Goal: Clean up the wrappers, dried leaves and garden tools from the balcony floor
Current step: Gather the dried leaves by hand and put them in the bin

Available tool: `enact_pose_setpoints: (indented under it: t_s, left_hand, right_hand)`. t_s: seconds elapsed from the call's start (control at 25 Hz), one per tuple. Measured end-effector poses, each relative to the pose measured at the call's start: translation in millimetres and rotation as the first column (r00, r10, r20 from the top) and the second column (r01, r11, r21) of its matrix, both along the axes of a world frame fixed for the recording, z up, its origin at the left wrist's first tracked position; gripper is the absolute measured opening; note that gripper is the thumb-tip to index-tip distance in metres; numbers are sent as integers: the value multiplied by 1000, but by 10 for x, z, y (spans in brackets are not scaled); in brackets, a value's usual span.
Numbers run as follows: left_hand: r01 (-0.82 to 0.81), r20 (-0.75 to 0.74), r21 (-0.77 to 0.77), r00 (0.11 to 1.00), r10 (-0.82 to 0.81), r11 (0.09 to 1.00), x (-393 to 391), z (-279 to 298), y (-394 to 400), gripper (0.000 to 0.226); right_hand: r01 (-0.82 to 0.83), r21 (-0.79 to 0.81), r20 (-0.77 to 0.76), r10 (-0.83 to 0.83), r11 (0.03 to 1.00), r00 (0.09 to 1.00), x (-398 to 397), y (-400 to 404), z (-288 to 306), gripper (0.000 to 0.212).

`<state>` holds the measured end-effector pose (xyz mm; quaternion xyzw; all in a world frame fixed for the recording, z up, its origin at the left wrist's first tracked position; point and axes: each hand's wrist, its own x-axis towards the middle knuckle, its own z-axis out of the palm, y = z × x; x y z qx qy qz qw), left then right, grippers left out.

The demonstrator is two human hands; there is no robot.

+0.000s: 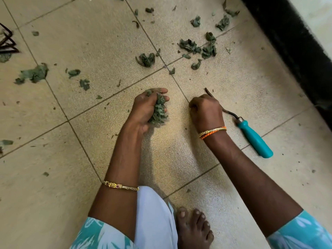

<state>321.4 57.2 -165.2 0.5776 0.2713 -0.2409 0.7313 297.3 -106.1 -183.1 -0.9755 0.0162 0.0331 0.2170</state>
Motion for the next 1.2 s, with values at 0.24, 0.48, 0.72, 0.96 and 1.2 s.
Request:
enact_pose_setpoints:
  t_s: [0.24,0.48,0.72,0.96,1.2]
  left_hand:
    - [-34,-70,99,997,41,995,50,23,9,27]
    - [-17,9,161,1000,16,987,89,121,-83,36]
    - [-251,-21,286,963,268,925,167,35,165,29]
    - [-366,-69,137,923,378,920,217,69,501,24]
    - [-466,-145,-125,882,448,876,223,44,636,28]
  right_hand:
    - [424,720,-384,-193,550,903,305,4,347,21]
    - [202,738,-242,-27,644,970,414,470,516,28]
    - [37,590,-191,95,807,977,888,508,533,21]
    - [-116,166,-158,142,979,977,1269,918,39,62]
    - [-325,-9,169,322,946,931,921,1103,-198,29]
